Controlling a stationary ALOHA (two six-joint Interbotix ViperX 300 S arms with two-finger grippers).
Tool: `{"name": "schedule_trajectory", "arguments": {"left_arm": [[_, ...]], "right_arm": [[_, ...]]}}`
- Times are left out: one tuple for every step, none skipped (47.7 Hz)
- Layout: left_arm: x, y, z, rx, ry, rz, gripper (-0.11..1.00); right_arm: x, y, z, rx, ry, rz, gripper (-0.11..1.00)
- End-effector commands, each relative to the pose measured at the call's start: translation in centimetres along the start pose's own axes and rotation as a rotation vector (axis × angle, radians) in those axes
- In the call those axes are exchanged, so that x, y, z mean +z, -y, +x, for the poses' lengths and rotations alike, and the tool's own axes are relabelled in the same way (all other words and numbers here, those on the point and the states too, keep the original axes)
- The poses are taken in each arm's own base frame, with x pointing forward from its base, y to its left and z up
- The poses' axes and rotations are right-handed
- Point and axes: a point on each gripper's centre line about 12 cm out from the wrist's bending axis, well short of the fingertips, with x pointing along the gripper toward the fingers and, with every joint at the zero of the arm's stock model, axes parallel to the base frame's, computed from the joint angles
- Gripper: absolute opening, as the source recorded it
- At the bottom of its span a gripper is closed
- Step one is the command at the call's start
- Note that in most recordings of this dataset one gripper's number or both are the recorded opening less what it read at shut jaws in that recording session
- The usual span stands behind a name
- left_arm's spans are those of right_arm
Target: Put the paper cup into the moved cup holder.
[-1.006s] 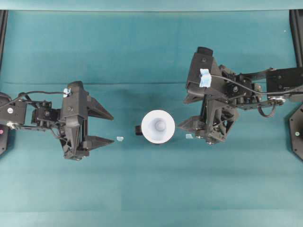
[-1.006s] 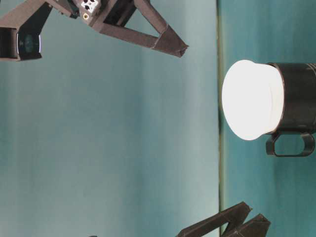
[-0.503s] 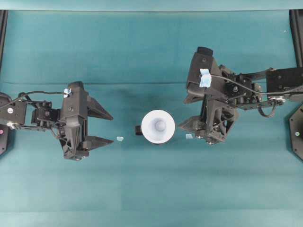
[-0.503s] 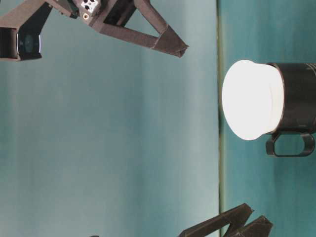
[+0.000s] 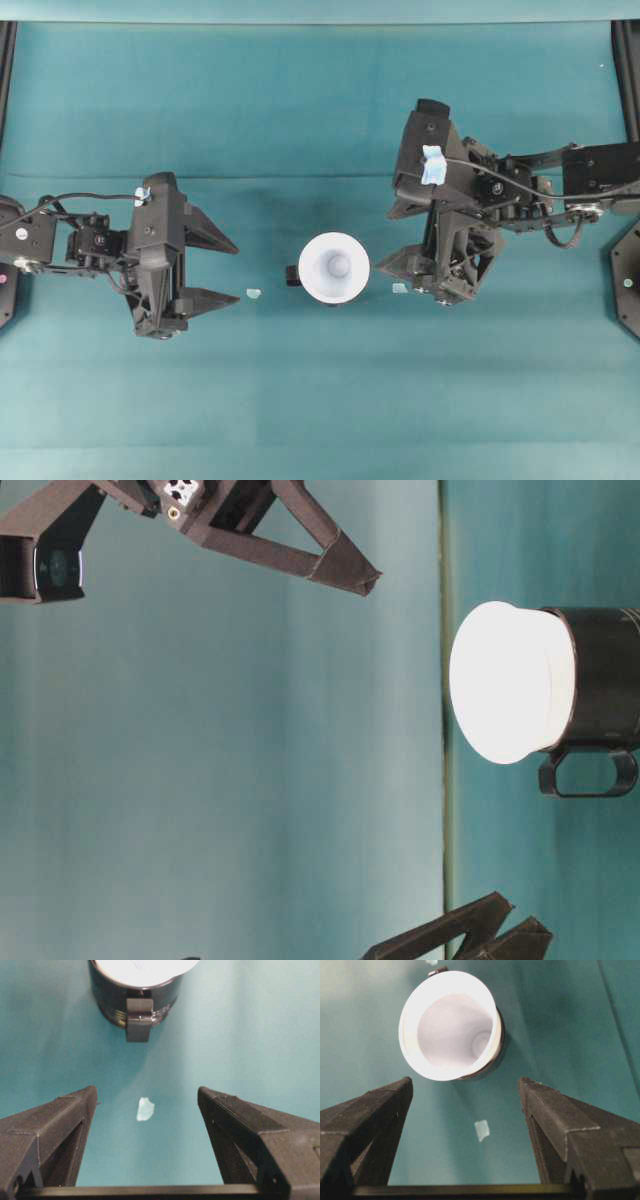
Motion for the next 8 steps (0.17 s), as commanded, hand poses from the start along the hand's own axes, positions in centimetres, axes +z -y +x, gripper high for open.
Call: {"name": "schedule_trajectory", "arguments": {"left_arm": [[0.69,0.04,-0.16,-0.002,0.024,0.002,0.85],[0.76,0.04,-0.15,-0.002,0.026,0.001,0.85],[0.76,0.04,-0.15,-0.002,0.026,0.001,0.85],[0.76,0.04,-0.15,-0.002,0.026,0.001,0.85],[0.76,0.05,-0.15,-0.002,0.026,0.002,0.85],[0.76,0.05,-0.15,-0.002,0.026,0.002,0.85],[0.76,0.04,-0.15,-0.002,0.026,0.001,0.85],[0.76,0.05,-0.15,-0.002,0.026,0.002,0.85]], "right_arm": [[0.53,-0.25,-0.74,0.010,0.031,-0.001,0.77],[0.57,-0.26,-0.77,0.010,0.031,-0.001,0.77],[0.57,-0.26,-0.77,0.010,0.031,-0.001,0.77],[0.57,-0.26,-0.77,0.010,0.031,-0.001,0.77],[0.57,-0.26,-0.77,0.010,0.031,-0.001,0.77],[0.57,-0.26,-0.77,0.010,0.031,-0.001,0.77],[0.57,-0.26,-0.77,0.010,0.031,-0.001,0.77],[0.57,-0.26,-0.77,0.010,0.031,-0.001,0.77]]}}
